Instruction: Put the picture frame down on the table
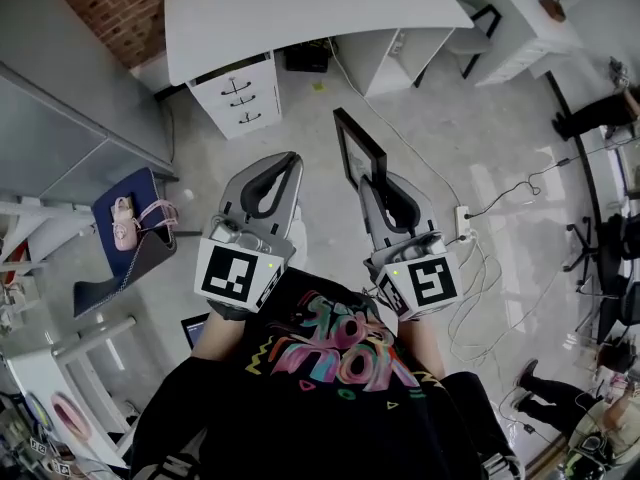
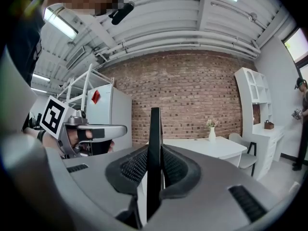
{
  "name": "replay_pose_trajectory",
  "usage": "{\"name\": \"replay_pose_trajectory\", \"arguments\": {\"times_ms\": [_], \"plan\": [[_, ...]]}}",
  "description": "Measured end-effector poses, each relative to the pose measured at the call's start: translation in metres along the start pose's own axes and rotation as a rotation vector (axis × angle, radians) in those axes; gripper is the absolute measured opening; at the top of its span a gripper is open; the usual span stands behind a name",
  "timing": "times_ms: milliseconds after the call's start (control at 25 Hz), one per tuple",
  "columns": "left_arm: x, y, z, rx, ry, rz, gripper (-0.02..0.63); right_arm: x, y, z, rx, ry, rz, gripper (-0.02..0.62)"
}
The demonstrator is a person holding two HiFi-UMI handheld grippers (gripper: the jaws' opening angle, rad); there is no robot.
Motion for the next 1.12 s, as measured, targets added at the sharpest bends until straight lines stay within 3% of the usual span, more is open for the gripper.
{"name": "replay_pose_trajectory", "arguments": {"times_ms": [320,560,800,1120], "plan": [[-0.094,0.015,-0.121,0.003,0.011,-0.004,0.031,0.083,0.042,-0.121,0.054,-0.033,-0.013,0.083],[-0.149,0.015,-0.190,-0.002,0.013,0.000,0.031,0.136,0.039,-0.188,-0.006,-0.041,-0.020,0.083],[-0.174,0.007,-0.214,-0.005,0.023,0.018,0.031,0.158,0.039,-0.211,-0.030,-0.064,-0.018,0.083],[-0.199,-0.006,-0.259,-0.023,0.077,0.031,0.031,0.204,0.029,-0.252,-0.058,-0.022,-0.031,0.083]]}}
Point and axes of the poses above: the fingertips, and each gripper's own axes: z backward along the fingers, x to its right, y out of its top, the point moved 2 cm from there along z, backward along the fingers, and after that the axes turned 15 degrees about y, right-handed, at the moved point
